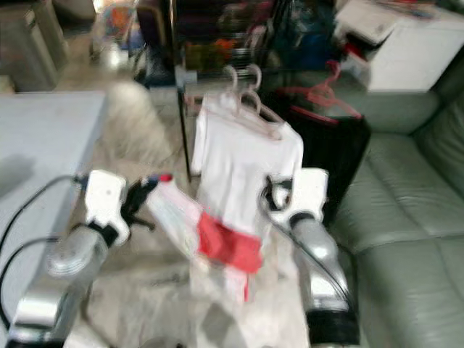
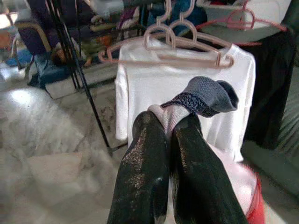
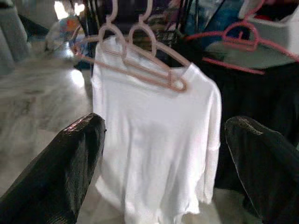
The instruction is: Hang hanger
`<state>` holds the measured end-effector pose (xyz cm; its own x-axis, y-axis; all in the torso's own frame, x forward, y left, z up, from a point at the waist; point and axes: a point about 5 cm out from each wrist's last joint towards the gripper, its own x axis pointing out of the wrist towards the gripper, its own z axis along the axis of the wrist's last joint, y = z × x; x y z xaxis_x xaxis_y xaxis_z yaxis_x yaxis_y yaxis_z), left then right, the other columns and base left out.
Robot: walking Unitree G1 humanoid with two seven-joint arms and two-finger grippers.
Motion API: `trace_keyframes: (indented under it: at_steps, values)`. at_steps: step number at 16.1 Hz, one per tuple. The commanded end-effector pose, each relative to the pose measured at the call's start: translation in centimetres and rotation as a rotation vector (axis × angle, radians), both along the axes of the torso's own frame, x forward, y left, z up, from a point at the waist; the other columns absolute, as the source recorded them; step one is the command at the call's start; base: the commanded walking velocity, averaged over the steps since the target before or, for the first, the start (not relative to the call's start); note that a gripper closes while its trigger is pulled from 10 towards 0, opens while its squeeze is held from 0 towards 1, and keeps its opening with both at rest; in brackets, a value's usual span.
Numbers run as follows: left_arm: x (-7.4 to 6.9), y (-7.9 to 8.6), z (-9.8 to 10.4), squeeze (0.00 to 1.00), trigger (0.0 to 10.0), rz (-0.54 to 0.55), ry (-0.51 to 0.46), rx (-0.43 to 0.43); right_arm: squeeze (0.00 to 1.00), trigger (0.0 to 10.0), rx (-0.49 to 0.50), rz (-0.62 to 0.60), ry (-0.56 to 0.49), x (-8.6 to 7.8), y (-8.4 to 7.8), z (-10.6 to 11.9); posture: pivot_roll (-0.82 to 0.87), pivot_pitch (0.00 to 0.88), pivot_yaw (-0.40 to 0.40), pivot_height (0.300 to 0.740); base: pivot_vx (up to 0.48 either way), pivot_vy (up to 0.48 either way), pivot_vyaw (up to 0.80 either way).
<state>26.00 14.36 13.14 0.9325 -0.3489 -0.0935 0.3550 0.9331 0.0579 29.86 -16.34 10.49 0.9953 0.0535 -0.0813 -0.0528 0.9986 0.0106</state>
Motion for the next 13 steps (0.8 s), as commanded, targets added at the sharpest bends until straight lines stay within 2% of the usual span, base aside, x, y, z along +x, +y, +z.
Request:
trace_keyframes:
  at_steps: [1, 4, 10, 13]
  values:
    - [0.1, -0.9, 0.8, 0.0, 10.0, -0.037, -0.046, -0.006, 0.0, 10.0, -0.027, -0.03, -0.013, 0.1, -1.1, 0.2, 0.02, 0.025, 0.016, 0.74, 0.39, 0.277, 0.0]
    - [0.5, -1.3, 1.0, 0.0, 10.0, -0.047, -0.063, 0.006, 0.0, 10.0, -0.043, -0.029, -0.032, 0.4, -1.1, 0.6, 0.02, 0.012, 0.016, 0.74, 0.452, 0.0, 0.0]
    - [0.2, -2.1, 1.1, 0.0, 10.0, -0.098, -0.076, -0.047, 0.0, 10.0, -0.058, -0.026, -0.045, 0.5, -1.2, 0.6, 0.02, 0.005, 0.011, 0.74, 0.0, 0.0, 0.0]
    - [0.2, -2.5, 1.3, 0.0, 10.0, -0.112, -0.085, -0.06, 0.0, 10.0, -0.067, -0.021, -0.048, 0.6, -1.3, 0.6, 0.02, 0.008, 0.007, 0.74, 0.33, 0.0, 0.0]
